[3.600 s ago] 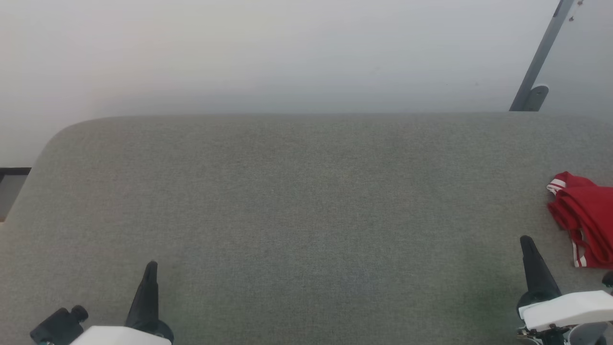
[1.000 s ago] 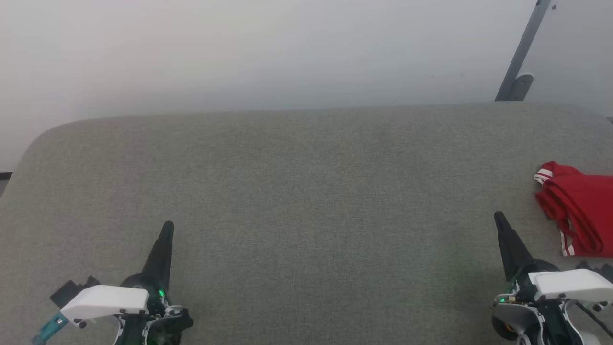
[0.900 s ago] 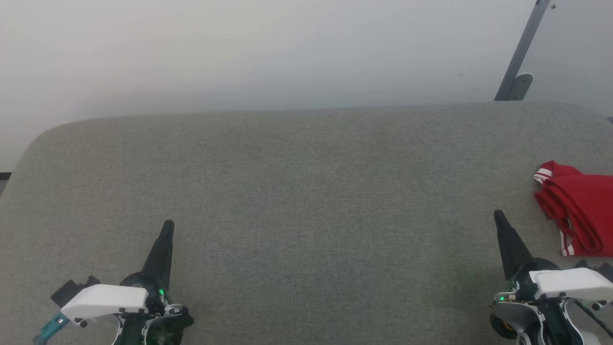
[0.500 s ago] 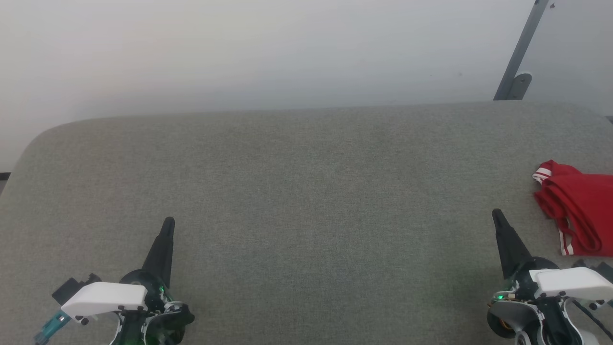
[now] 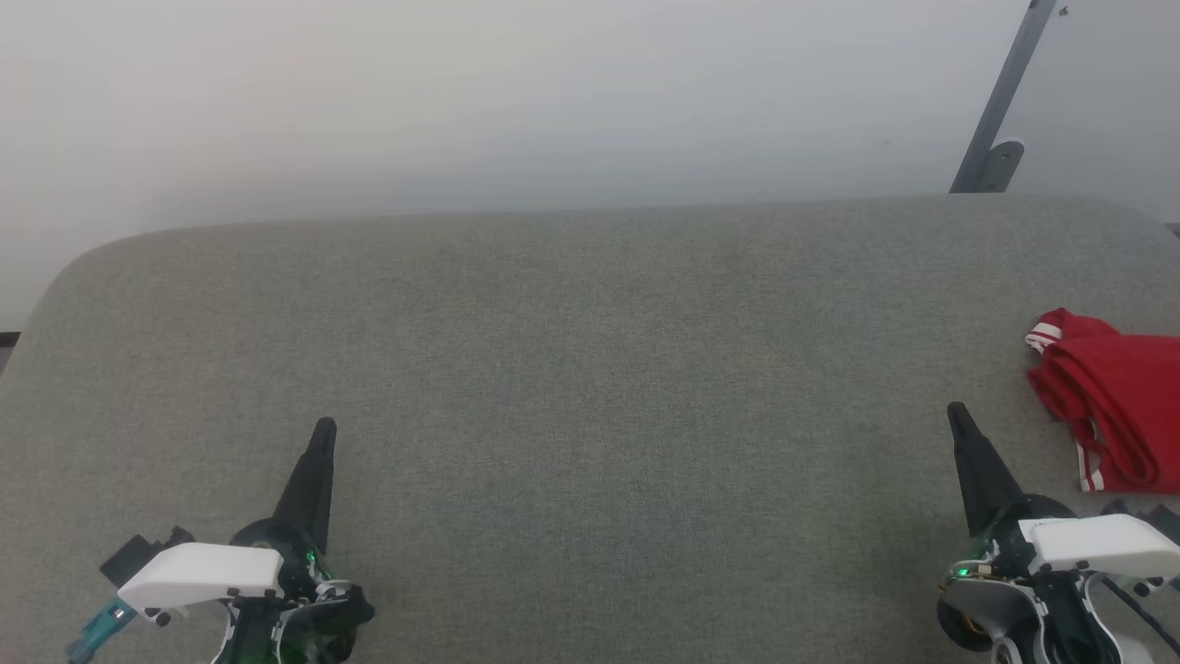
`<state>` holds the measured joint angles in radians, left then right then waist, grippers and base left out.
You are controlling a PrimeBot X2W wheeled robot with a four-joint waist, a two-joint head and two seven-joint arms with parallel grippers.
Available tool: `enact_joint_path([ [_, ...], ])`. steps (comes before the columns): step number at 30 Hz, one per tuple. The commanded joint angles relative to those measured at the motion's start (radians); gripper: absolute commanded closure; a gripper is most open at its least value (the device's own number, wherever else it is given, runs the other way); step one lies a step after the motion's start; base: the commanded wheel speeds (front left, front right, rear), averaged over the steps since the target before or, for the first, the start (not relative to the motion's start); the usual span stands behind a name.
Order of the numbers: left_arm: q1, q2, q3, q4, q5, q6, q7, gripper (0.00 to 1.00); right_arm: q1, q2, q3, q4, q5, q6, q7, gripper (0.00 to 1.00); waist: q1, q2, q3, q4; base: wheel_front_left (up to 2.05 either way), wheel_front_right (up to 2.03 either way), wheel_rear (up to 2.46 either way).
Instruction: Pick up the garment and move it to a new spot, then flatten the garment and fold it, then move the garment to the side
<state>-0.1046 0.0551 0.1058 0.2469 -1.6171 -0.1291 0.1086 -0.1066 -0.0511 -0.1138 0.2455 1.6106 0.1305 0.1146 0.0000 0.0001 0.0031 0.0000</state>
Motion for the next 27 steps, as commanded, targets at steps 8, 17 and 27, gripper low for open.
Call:
enact_joint_path([
  [8, -0.010, -0.002, 0.005, -0.001, 0.000, -0.003, 0.005, 1.00, -0.006, 0.004, -0.001, 0.001, 0.004, 0.000, 0.002, 1.00, 0.0000, -0.0001, 0.000, 0.000, 0.00, 0.00, 0.00],
  [17, -0.010, -0.002, 0.006, -0.001, 0.001, -0.003, 0.006, 1.00, -0.006, 0.004, 0.000, 0.001, 0.004, 0.000, 0.002, 1.00, 0.0000, -0.0001, 0.000, 0.000, 0.00, 0.00, 0.00],
  [27, -0.010, -0.003, 0.007, -0.001, 0.002, -0.003, 0.007, 1.00, -0.006, 0.004, -0.001, 0.001, 0.004, 0.000, 0.002, 1.00, 0.0000, -0.0001, 0.000, 0.000, 0.00, 0.00, 0.00],
])
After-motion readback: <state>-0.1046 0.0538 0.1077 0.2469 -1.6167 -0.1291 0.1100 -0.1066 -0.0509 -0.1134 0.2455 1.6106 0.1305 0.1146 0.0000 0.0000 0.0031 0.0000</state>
